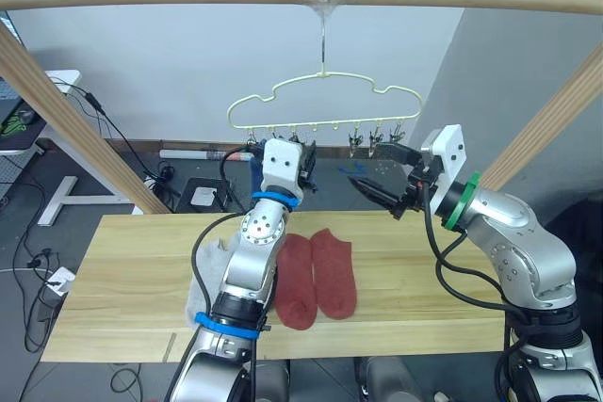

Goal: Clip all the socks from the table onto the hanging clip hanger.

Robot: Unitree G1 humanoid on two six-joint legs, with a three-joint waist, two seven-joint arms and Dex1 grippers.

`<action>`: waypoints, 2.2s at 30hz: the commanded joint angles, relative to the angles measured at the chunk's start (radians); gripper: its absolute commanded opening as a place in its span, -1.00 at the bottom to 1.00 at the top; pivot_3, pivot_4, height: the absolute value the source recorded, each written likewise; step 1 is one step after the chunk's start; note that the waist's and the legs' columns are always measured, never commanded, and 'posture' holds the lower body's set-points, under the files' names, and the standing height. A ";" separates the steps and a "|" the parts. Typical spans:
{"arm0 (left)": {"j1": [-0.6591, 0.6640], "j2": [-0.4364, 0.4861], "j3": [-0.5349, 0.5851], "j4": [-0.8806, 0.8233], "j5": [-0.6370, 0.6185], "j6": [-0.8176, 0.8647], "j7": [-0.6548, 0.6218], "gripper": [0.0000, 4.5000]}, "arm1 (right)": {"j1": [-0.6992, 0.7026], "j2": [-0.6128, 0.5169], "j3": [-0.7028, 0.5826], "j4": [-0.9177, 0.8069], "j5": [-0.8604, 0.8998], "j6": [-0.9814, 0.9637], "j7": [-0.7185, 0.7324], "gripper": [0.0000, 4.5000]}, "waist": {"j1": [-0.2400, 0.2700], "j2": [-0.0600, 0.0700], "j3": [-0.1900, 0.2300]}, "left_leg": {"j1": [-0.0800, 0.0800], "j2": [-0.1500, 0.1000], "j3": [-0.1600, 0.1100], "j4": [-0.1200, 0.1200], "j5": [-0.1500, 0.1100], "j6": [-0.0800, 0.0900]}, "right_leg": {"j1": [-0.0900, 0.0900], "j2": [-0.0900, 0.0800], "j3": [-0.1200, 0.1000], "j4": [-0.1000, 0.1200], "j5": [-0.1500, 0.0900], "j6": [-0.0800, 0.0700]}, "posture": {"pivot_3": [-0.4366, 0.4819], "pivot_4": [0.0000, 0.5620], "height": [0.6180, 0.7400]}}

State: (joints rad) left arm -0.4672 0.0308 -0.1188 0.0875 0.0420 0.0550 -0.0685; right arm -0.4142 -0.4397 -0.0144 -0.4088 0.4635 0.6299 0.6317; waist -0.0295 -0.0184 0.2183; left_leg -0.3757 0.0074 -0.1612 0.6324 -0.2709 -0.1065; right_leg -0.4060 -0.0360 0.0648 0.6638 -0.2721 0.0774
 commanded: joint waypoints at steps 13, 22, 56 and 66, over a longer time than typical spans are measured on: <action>-0.027 0.031 0.006 0.011 0.067 -0.031 0.017 -0.20 | -0.024 -0.007 -0.018 -0.021 0.014 -0.019 -0.008 1.00 | -0.001 0.000 0.000 | 0.000 0.000 0.000 0.000 0.000 0.000 | 0.000 0.000 0.000 0.000 0.000 0.000 | -0.09 -0.34 1.00; -0.026 0.034 0.004 0.016 0.078 -0.050 0.014 -0.20 | -0.016 -0.005 -0.017 -0.026 0.015 -0.018 -0.012 1.00 | -0.001 0.000 0.000 | 0.000 0.000 0.000 0.000 0.000 0.000 | 0.000 0.000 0.000 0.001 0.000 0.000 | -0.08 -0.32 1.00; -0.009 0.055 0.024 -0.019 0.069 -0.011 -0.005 -0.87 | 0.003 -0.004 0.018 -0.026 -0.007 -0.038 -0.019 1.00 | -0.001 0.000 0.000 | 0.000 0.000 0.000 0.001 0.000 0.000 | 0.000 0.000 0.000 0.001 0.000 0.000 | -0.04 -0.32 1.00; -0.008 0.046 0.017 -0.025 0.081 -0.018 0.004 -0.31 | -0.002 -0.007 0.017 -0.035 -0.005 -0.031 -0.024 1.00 | -0.001 0.000 0.000 | 0.000 0.000 0.000 0.001 0.000 0.000 | 0.000 0.000 0.000 0.001 0.000 0.000 | -0.04 -0.32 1.00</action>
State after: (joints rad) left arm -0.4766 0.0817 -0.1021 0.1087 0.1193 0.0447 -0.0709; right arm -0.4099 -0.4387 0.0130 -0.4084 0.4533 0.6155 0.6094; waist -0.0305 -0.0183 0.2183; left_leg -0.3756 0.0074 -0.1613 0.6337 -0.2709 -0.1063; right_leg -0.4060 -0.0360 0.0647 0.6651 -0.2717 0.0774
